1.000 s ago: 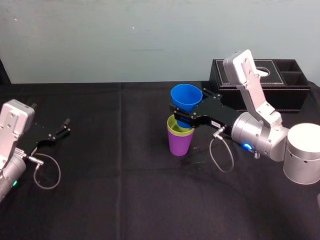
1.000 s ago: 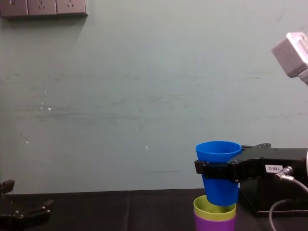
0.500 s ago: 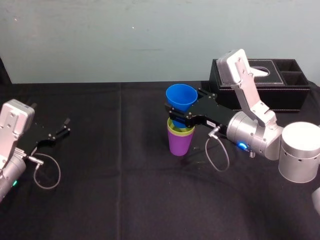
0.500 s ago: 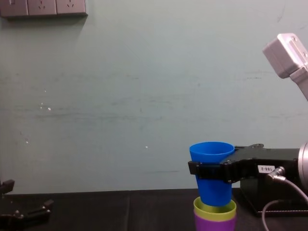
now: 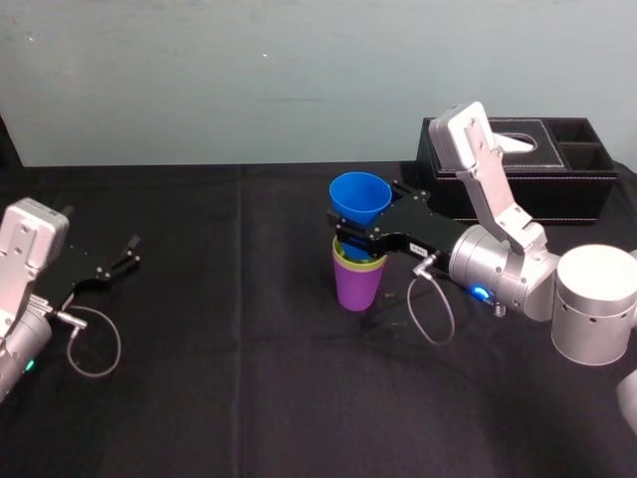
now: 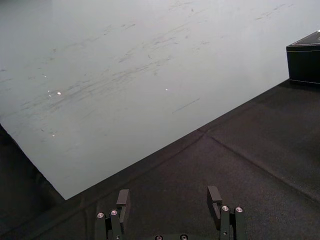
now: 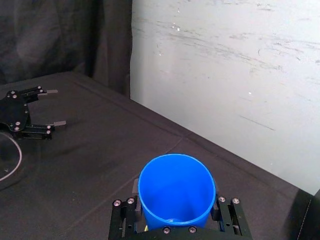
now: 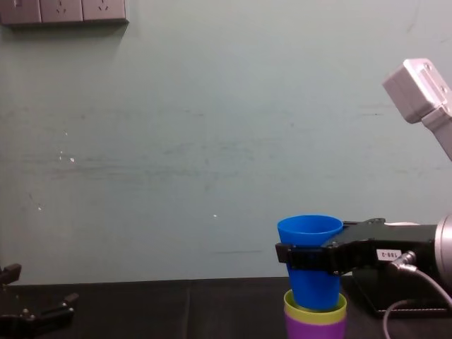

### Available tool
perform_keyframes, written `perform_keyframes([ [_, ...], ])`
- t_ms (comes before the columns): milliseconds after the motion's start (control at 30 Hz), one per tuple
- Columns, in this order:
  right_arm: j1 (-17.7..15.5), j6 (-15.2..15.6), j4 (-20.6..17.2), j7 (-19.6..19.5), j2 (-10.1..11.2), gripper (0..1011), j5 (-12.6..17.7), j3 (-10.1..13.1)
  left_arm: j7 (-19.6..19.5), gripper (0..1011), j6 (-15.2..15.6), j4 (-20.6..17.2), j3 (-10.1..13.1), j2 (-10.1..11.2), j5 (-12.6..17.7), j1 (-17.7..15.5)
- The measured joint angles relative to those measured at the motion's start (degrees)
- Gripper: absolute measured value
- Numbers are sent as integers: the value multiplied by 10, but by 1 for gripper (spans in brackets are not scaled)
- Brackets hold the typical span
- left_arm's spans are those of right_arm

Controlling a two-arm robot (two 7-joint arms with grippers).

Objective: Stack the three plastic cups sequentially using one hand.

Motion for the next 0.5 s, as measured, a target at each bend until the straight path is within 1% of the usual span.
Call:
perform_keyframes([
  [500, 3, -8, 16, 1, -5, 746, -2, -2, 0, 1010, 0, 0, 0, 0, 0, 0],
])
